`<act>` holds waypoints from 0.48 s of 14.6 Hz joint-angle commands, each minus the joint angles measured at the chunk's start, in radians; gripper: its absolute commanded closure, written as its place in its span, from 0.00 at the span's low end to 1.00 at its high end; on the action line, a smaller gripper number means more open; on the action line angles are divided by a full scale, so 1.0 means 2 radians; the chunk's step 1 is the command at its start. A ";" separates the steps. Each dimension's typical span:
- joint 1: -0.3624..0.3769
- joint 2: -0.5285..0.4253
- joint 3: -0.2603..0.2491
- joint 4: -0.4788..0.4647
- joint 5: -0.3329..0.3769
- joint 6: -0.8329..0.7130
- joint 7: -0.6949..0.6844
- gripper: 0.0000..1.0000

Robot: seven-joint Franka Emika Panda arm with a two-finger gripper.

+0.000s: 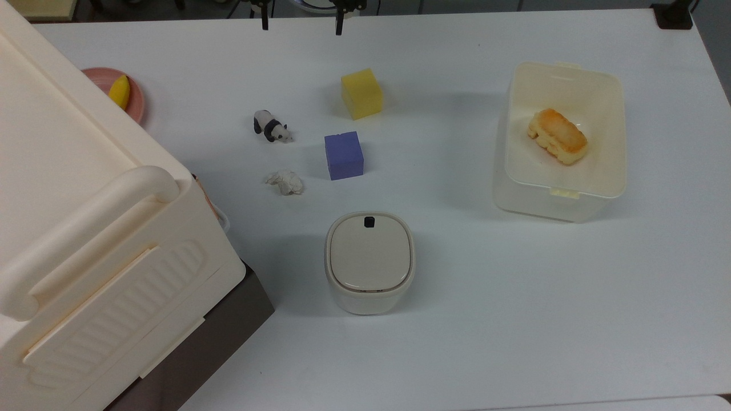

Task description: Open the trash can

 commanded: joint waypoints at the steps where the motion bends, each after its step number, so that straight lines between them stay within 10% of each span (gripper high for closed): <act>1: 0.003 -0.007 -0.001 0.000 0.010 -0.004 -0.011 0.00; 7: 0.001 -0.007 -0.001 0.000 0.010 -0.004 -0.011 0.07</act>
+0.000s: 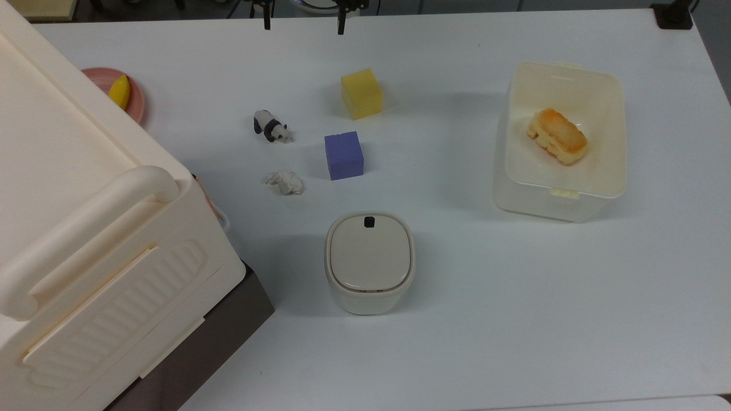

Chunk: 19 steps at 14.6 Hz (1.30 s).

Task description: Open the trash can

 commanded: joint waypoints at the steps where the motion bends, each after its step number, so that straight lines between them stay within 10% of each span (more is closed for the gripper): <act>1: 0.001 -0.006 -0.002 -0.001 0.010 -0.005 -0.014 0.27; 7: 0.000 -0.006 -0.003 -0.001 0.012 -0.004 -0.014 1.00; 19: -0.001 0.020 -0.004 -0.001 0.016 0.083 -0.018 1.00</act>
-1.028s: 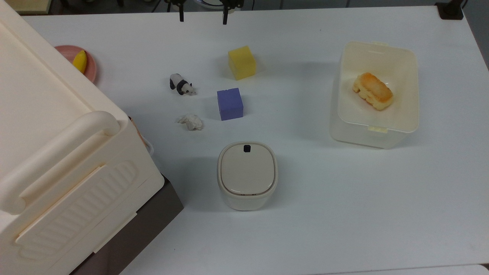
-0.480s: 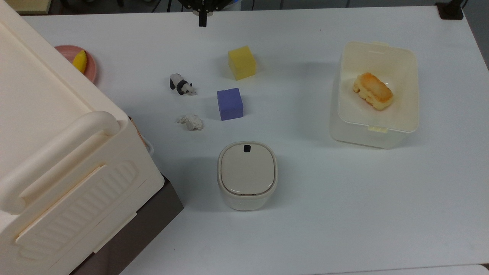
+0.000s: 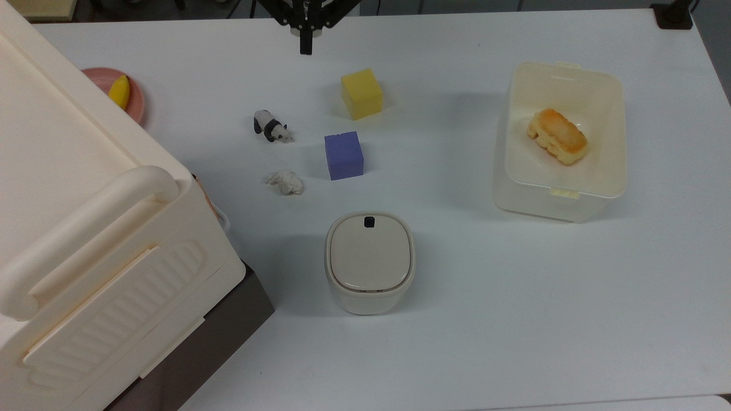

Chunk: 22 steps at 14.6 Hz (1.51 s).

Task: Open the trash can
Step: 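Move the gripper over the small cream trash can's lid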

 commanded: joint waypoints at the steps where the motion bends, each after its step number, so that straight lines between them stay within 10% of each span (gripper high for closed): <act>1: 0.002 0.023 -0.004 0.000 0.010 0.026 -0.017 1.00; 22: 0.003 0.142 0.004 0.000 0.069 0.224 -0.224 1.00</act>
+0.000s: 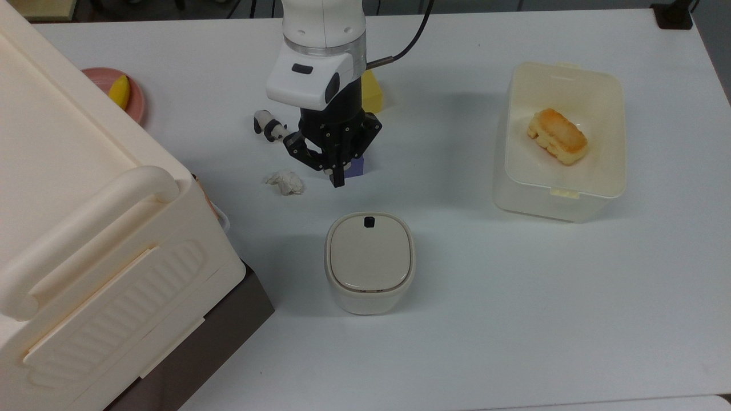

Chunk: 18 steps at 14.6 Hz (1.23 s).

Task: Open the trash can
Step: 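Move the gripper over the small cream trash can's lid, then lower the gripper onto the lid's black button and press down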

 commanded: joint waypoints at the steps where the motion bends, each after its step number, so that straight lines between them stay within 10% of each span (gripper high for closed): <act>1: 0.001 0.008 0.009 0.000 0.015 0.011 -0.033 1.00; 18: -0.022 0.056 0.039 0.018 0.064 0.069 -0.106 1.00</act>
